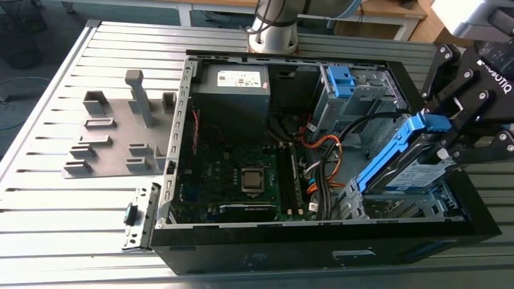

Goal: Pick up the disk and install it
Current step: 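Insert the disk into the insertion slot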

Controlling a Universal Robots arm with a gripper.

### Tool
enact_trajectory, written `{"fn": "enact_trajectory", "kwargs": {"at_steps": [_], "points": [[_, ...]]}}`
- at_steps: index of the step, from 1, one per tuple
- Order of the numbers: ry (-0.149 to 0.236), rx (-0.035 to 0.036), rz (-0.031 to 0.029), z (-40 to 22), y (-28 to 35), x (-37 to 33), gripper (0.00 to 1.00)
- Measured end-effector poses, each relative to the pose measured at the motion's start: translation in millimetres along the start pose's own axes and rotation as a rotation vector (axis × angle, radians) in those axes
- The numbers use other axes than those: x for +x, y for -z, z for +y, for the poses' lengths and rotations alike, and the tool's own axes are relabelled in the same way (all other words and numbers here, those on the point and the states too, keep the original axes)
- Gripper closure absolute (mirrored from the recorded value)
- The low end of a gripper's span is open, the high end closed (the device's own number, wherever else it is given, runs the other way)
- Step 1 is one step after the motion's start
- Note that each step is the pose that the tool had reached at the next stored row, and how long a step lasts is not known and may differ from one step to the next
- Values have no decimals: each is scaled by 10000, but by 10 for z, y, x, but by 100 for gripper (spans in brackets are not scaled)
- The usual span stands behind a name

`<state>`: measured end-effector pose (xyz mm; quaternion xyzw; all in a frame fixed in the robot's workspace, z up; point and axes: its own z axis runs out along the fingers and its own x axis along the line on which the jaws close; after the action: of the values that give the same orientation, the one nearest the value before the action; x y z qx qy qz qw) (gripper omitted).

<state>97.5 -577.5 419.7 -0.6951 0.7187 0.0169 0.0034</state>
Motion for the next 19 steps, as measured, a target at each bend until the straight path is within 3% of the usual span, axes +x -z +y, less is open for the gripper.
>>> {"fn": "enact_trajectory", "kwargs": {"at_steps": [19], "points": [[0, 0, 0, -4, -193, 6, 63]]}}
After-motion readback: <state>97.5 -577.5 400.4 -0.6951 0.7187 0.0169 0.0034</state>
